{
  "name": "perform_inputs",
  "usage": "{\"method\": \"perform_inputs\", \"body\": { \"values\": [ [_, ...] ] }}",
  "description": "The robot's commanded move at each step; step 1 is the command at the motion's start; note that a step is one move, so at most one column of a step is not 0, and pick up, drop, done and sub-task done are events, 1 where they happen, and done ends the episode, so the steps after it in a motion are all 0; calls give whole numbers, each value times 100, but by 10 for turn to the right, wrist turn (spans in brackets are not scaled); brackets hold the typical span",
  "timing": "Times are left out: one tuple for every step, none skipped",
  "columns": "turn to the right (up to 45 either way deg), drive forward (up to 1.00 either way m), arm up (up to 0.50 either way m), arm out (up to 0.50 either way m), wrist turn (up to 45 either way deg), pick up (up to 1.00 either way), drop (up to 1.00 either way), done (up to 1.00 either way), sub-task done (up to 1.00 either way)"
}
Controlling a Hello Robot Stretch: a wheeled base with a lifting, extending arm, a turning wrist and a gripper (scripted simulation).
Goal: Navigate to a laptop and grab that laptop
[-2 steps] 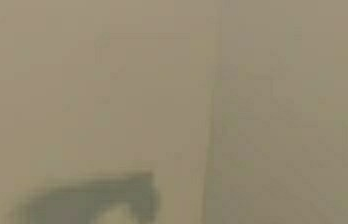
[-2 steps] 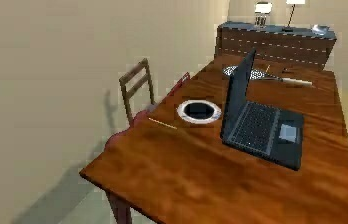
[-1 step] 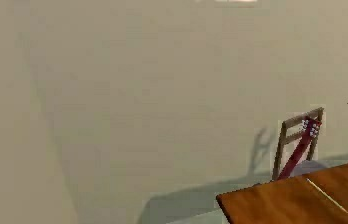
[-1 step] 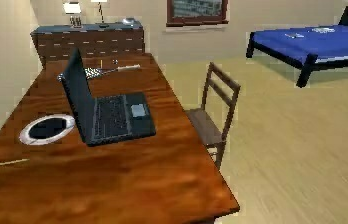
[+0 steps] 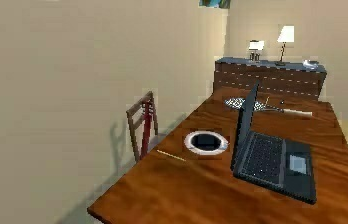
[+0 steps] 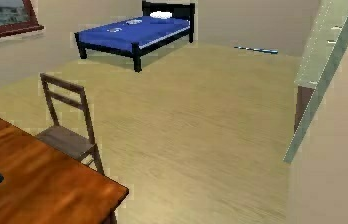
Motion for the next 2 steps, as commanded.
{"method": "perform_inputs", "body": {
  "values": [
    [270,0,0,0,0,0,0,0,0],
    [0,10,0,0,0,0,0,0,0]
  ]
}}
